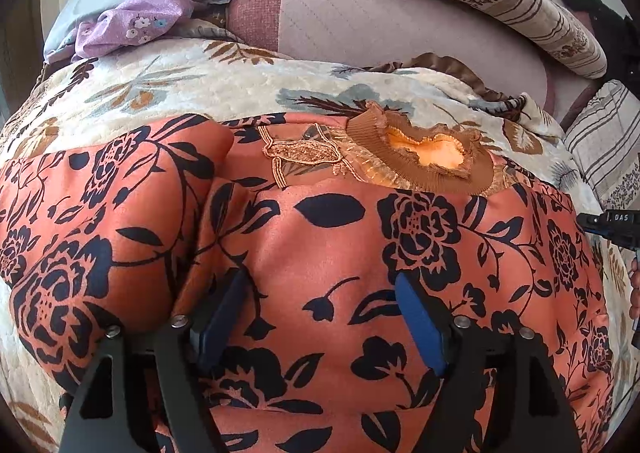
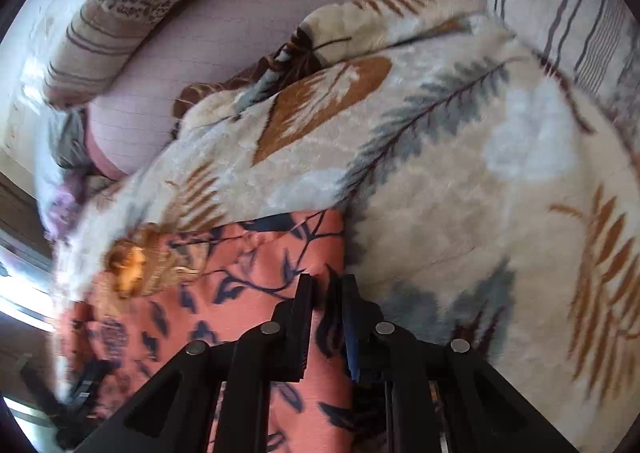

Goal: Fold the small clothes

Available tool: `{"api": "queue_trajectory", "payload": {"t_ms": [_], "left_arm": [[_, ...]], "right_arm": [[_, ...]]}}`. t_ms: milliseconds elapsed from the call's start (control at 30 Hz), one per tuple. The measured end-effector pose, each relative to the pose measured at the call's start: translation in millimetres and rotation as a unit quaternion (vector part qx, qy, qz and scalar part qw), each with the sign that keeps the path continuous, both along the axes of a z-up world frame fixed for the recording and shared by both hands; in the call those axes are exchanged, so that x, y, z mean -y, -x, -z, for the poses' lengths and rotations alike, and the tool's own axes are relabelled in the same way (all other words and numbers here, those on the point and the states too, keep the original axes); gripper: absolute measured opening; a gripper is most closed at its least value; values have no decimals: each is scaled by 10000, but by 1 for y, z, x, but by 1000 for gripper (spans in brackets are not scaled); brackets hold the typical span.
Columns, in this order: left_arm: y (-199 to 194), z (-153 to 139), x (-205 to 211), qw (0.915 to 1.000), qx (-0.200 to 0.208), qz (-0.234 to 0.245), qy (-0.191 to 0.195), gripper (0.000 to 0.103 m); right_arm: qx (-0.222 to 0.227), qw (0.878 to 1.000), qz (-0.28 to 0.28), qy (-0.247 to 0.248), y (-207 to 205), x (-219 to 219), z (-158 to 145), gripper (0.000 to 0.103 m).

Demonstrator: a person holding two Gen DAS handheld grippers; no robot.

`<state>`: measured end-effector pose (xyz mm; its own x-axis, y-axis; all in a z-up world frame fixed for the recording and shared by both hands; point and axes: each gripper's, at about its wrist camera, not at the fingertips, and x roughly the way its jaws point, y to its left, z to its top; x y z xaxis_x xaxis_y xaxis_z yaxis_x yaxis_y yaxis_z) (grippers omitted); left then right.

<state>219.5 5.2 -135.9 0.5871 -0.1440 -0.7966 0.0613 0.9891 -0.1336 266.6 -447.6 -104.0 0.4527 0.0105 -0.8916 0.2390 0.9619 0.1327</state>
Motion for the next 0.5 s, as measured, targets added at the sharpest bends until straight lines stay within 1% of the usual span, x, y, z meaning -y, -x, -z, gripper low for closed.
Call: {"api": "queue_trajectory", "payload": {"t_ms": [33, 67, 100, 133, 167, 200, 233, 267, 300, 333, 367, 400, 433, 467, 500], "left_arm": [[0, 0, 2, 10000, -3, 17, -46, 79], [0, -1, 2, 10000, -5, 23, -68, 79], [1, -2, 2, 10000, -5, 24, -59, 79], [1, -3, 2, 10000, -13, 19, -58, 79], [3, -6, 1, 10000, -25, -12, -52, 79], [6, -11, 0, 10000, 8, -78, -17, 79], [11, -17, -3, 9998, 122, -156, 25, 79], [16, -21, -6, 9993, 254, -265, 4, 79], [18, -21, -11, 9987, 262, -431, -103, 79], [16, -14, -17, 9984, 67, -543, -131, 79], [11, -4, -24, 9983, -202, -547, -45, 79], [12, -2, -27, 9987, -179, -469, -23, 78], [14, -5, -28, 9992, -134, -377, -53, 79], [15, -9, -29, 9993, -163, -339, -74, 79], [17, -12, -34, 9990, -156, -407, -34, 79]], "right_arm": [[-92, 9998, 123, -142, 2, 4, 2, 18], [37, 9982, 171, -569, 7, 8, -1, 18], [211, 9964, 138, -815, 14, 9, -9, 19], [362, 9959, 61, -826, 21, 3, -19, 19], [517, 9942, -65, -943, 28, -3, -28, 20], [647, 9888, -262, -1321, 34, -9, -35, 27], [709, 9791, -488, -1842, 38, -16, -38, 54], [728, 9708, -639, -2193, 40, -25, -37, 77], [806, 9722, -601, -2115, 46, -28, -36, 99], [814, 9788, -498, -1815, 50, -30, -34, 98], [697, 9848, -338, -1555, 52, -29, -28, 98], [608, 9853, -197, -1586, 56, -27, -24, 98], [609, 9798, -214, -1892, 62, -26, -20, 98], [640, 9751, -292, -2102, 66, -35, -22, 98], [722, 9743, -348, -2105, 74, -38, -26, 98]]}}
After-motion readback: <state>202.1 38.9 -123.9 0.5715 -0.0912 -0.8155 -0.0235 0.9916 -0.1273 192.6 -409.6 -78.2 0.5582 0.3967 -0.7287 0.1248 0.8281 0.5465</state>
